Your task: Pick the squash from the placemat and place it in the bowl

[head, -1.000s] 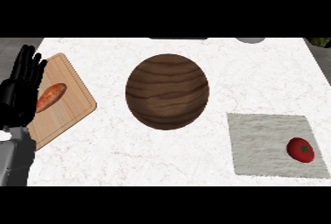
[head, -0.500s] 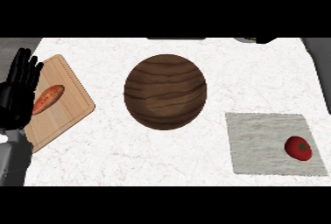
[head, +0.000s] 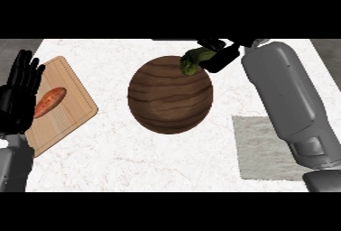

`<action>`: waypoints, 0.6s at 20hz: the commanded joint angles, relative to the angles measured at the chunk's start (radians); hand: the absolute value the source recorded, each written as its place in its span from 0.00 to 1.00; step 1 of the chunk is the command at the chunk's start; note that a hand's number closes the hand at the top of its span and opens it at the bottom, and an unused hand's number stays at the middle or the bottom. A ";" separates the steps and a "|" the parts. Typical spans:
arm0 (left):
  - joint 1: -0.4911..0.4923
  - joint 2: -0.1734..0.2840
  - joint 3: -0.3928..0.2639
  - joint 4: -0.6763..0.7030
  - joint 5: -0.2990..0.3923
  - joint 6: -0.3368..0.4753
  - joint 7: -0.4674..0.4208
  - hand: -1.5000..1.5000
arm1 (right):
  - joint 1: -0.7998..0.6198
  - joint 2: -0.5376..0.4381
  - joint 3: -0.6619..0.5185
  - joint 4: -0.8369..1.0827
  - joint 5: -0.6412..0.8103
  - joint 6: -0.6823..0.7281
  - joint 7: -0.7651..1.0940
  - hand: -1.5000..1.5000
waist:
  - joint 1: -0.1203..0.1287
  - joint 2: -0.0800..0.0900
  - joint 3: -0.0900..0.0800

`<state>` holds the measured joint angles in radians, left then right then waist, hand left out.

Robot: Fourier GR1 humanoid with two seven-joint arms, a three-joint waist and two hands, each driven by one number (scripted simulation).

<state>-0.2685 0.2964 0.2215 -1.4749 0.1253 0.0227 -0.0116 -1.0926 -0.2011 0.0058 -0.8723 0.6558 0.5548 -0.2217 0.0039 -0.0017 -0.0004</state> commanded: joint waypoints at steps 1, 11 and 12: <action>-0.007 0.020 0.014 -0.039 0.010 -0.004 0.029 0.50 | 0.073 0.113 0.068 -0.015 0.063 -0.106 0.048 1.00 | 0.005 0.001 0.000; -0.052 0.019 0.008 0.012 0.014 -0.022 0.030 0.50 | 0.087 0.156 0.036 0.268 0.132 -0.334 0.073 0.00 | 0.015 0.008 0.001; -0.063 0.020 0.017 0.048 0.008 -0.019 0.000 0.50 | 0.068 0.190 0.027 0.336 0.131 -0.365 0.071 0.00 | 0.022 0.013 0.001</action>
<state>-0.2979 0.3010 0.2279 -1.4468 0.1329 0.0037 -0.0207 -1.0199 -0.0372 0.0728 -0.6593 0.7957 0.2458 -0.1342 0.0207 0.0074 -0.0002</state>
